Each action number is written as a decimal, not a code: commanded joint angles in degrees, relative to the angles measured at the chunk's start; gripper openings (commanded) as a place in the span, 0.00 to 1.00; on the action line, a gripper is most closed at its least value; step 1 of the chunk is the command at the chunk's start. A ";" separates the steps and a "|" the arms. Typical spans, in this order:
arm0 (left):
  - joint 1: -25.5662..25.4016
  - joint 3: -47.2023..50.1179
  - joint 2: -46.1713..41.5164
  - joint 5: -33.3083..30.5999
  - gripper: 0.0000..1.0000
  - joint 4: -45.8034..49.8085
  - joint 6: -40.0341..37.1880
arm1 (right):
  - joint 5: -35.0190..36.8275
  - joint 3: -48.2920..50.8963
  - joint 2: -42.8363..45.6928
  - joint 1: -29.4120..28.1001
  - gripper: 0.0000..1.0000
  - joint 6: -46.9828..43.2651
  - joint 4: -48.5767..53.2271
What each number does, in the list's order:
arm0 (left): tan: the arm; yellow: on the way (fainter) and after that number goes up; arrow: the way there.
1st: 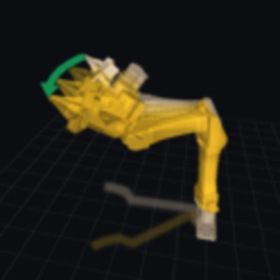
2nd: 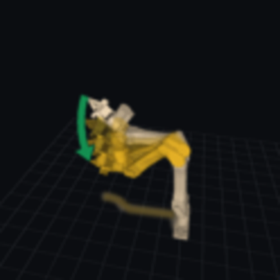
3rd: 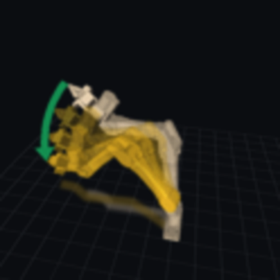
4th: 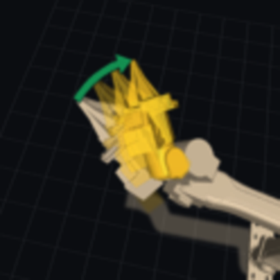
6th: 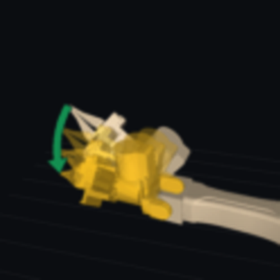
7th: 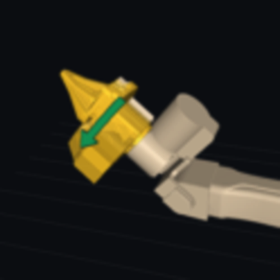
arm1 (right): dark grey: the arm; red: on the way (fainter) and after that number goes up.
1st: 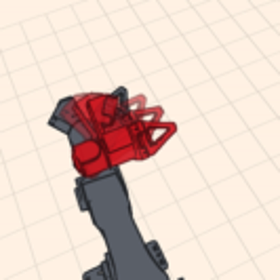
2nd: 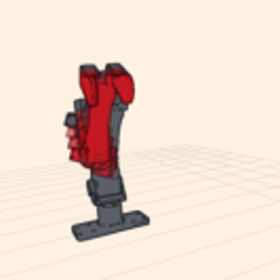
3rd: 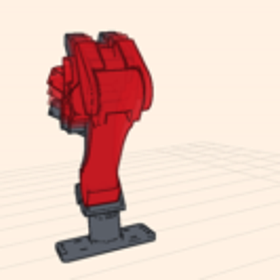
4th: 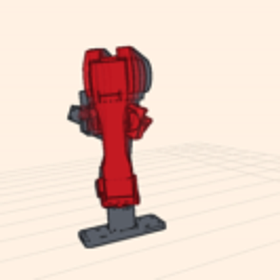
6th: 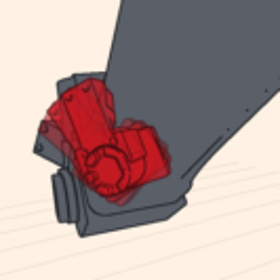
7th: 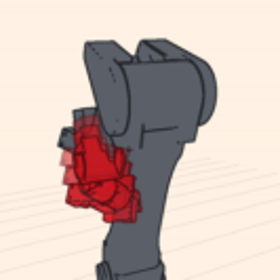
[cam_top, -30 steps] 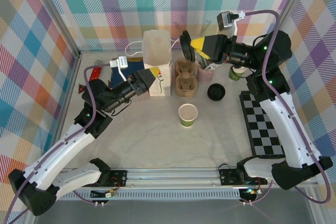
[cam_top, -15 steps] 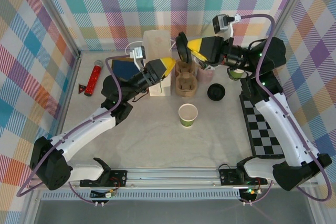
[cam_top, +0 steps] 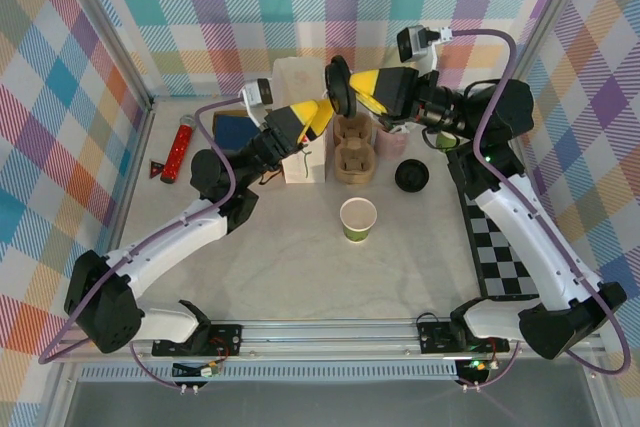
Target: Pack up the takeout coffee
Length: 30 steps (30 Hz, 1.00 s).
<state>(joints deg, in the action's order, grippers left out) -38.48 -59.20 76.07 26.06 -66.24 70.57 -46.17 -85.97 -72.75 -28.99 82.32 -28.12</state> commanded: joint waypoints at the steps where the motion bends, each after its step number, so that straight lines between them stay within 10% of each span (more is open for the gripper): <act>1: -0.63 -1.23 0.04 0.04 0.79 -5.60 1.40 | 1.15 0.23 -0.46 -0.77 0.15 1.58 -5.78; 17: -1.07 -1.71 1.01 -0.81 0.76 -9.44 3.53 | 3.10 3.92 -2.94 -2.15 0.15 5.83 -14.61; 30: -1.03 -0.40 0.48 -2.73 0.54 -9.63 3.35 | 4.59 6.22 -2.30 -2.21 0.15 5.34 -14.87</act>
<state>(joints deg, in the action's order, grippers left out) -38.85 -59.18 77.32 23.83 -70.85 74.11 -42.44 -80.84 -75.59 -30.83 88.05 -41.67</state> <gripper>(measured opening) 0.547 0.149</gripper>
